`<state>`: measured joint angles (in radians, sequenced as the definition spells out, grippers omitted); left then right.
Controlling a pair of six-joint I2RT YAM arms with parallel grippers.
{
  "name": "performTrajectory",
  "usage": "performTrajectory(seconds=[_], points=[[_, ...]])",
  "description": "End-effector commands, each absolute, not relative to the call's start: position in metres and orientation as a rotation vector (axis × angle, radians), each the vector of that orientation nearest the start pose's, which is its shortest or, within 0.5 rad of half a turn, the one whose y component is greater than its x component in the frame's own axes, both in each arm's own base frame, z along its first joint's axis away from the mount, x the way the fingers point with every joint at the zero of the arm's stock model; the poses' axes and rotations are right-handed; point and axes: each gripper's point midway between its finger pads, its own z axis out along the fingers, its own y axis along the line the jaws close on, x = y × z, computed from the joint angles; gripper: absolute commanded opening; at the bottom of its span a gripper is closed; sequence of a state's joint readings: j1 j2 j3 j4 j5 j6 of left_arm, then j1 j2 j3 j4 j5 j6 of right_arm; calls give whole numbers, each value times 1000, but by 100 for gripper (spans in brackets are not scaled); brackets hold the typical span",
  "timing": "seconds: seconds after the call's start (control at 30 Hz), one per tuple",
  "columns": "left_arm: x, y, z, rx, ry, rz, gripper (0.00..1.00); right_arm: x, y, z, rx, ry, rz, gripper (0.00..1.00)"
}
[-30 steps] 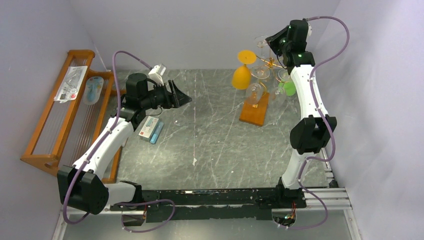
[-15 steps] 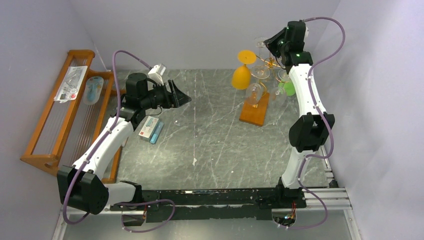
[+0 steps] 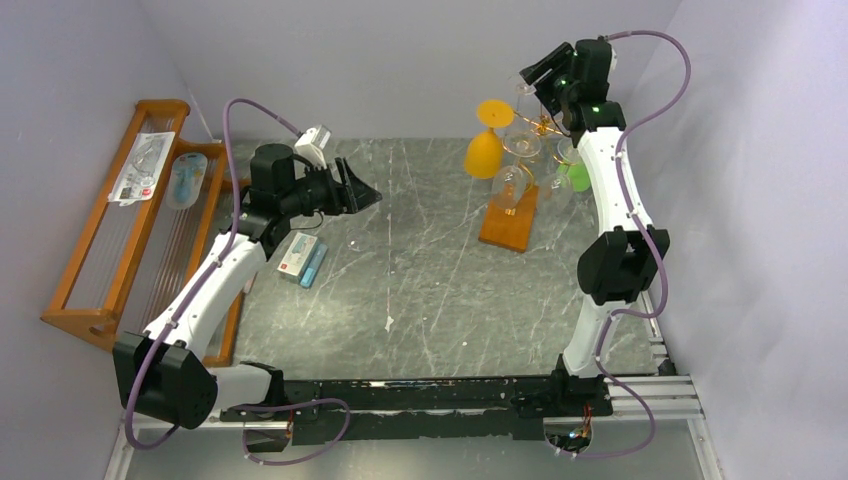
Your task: Place the wine glass upside down on the wine glass rack
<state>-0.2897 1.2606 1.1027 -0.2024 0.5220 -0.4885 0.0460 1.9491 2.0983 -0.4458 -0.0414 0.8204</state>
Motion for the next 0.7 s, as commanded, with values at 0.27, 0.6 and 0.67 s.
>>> performTrajectory(seconds=[0.27,0.6,0.67], points=[[336,-200,313,185,1929,-930,74,554,37,413,676,1651,514,74],[349,-168,334,130,1901,-693,78,487,25,477,583,1485,474,73],[353,-160,332,111,1902,-632,77,462,31,487,528,1457,503,73]])
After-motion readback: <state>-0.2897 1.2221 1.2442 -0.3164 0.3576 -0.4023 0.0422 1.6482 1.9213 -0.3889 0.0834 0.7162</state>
